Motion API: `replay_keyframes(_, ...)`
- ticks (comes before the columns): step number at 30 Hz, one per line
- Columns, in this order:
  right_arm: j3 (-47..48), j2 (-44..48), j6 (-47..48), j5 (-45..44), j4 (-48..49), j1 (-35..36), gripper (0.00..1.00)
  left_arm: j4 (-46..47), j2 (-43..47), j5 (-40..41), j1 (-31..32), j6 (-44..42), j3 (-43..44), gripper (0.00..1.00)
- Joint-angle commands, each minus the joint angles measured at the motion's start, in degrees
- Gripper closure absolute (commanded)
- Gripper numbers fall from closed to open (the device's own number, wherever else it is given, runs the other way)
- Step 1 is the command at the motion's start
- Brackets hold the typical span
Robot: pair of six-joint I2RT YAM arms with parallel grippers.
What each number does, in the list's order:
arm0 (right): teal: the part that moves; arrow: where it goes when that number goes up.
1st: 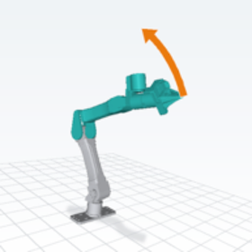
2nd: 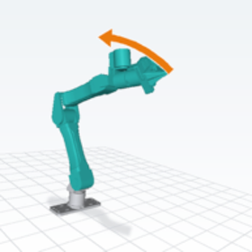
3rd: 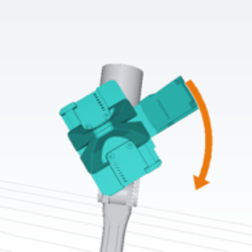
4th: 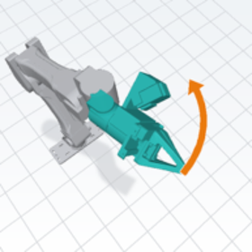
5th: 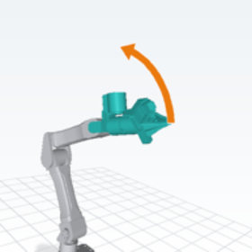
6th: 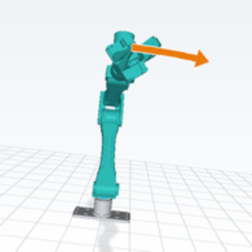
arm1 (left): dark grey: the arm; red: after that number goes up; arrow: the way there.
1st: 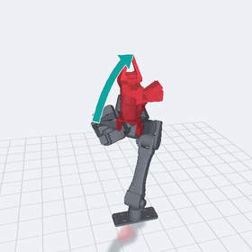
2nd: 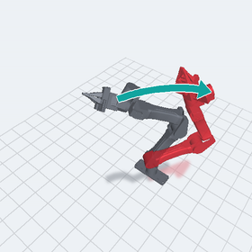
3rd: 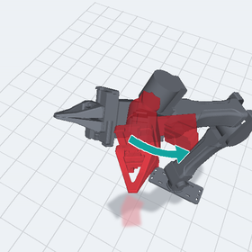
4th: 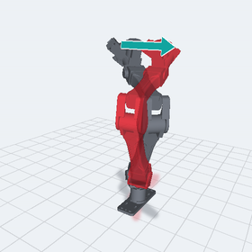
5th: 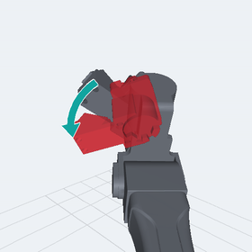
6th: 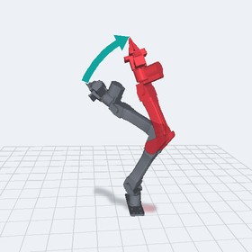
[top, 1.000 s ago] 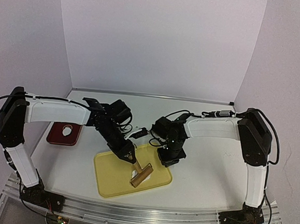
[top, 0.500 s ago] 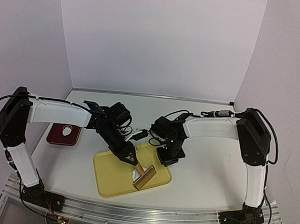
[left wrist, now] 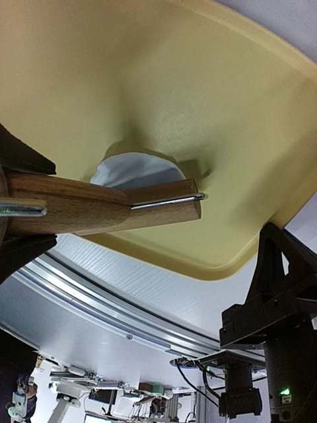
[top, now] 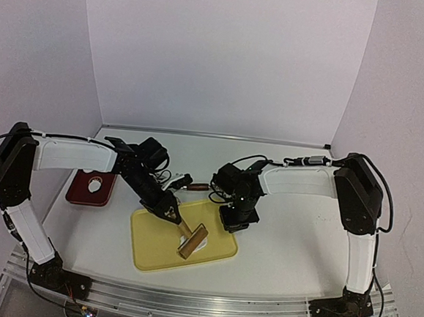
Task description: Roll out the dumpling wrappers from the dough
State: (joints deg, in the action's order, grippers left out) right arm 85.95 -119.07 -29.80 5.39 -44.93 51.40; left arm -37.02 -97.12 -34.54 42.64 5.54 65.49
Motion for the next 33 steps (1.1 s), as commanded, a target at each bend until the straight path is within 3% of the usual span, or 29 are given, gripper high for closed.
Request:
replay_keyframes(1,2.1,1.2,-0.8,-2.5,-2.4,0.0,1.00,-7.7,-2.1,18.9,-3.0,-2.1,-3.6,1.00)
replay_keyframes(33,0.9,2.3,-0.9,-2.9,-2.4,-1.0,1.00,-8.1,-1.6,22.4,-8.6,-3.5,-5.7,1.00)
